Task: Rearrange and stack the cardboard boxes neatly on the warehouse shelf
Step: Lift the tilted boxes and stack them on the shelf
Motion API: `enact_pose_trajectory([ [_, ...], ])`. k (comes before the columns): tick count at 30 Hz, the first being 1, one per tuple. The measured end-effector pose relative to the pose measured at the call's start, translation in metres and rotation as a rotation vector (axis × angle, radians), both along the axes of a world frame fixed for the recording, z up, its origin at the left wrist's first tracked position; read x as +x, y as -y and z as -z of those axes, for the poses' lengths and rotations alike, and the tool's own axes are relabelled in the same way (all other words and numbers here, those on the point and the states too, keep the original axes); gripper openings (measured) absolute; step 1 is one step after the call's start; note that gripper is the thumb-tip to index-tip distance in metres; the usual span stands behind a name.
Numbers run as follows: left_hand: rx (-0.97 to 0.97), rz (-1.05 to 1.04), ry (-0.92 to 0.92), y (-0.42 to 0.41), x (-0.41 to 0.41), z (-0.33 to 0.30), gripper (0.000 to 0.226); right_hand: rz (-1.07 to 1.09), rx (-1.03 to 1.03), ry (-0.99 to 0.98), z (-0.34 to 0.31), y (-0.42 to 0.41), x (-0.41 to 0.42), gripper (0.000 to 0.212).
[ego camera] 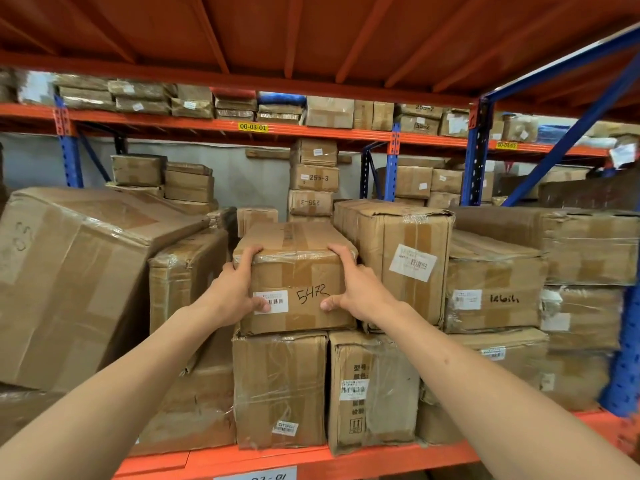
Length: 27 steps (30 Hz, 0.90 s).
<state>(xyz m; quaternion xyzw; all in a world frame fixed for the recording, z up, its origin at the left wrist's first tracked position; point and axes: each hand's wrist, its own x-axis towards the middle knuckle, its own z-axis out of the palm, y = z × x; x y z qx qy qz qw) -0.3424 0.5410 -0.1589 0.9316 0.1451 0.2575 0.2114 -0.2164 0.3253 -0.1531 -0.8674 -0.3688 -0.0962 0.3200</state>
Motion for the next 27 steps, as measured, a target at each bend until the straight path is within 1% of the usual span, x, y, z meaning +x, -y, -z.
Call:
enact_pose_trajectory([
  [3, 0.027, -0.085, -0.027, 0.01, -0.003, 0.001, 0.11, -0.002, -0.047, 0.05, 0.001, 0.004, 0.0, 0.108],
  [6, 0.041, -0.155, -0.067, 0.02, -0.007, -0.001, 0.116, -0.021, -0.108, 0.141, 0.002, 0.012, 0.003, 0.102],
  [10, 0.042, -0.163, -0.101, 0.034, -0.02, -0.002, 0.124, -0.069, -0.135, 0.242, 0.011, 0.026, 0.005, 0.104],
  [12, 0.053, -0.154, -0.099, 0.042, -0.027, 0.003, 0.125, -0.074, -0.13, 0.291, 0.016, 0.031, 0.004, 0.099],
  [15, 0.131, -0.184, -0.139, 0.051, -0.041, 0.017, 0.127, -0.059, -0.038, 0.392, 0.022, 0.034, 0.001, 0.078],
  [18, 0.181, -0.245, -0.175, 0.055, -0.061, 0.036, 0.122, -0.057, 0.08, 0.484, 0.023, 0.032, -0.004, 0.062],
  [21, 0.202, -0.326, -0.196, 0.049, -0.085, 0.047, 0.119, -0.136, 0.131, 0.533, 0.025, 0.023, -0.017, 0.058],
  [23, 0.22, -0.388, -0.206, 0.038, -0.1, 0.048, 0.12, -0.185, 0.119, 0.566, 0.024, 0.012, -0.028, 0.056],
  [27, 0.183, -0.455, -0.132, 0.002, -0.128, 0.047, 0.12, -0.263, 0.11, 0.558, 0.018, -0.019, -0.051, 0.055],
])
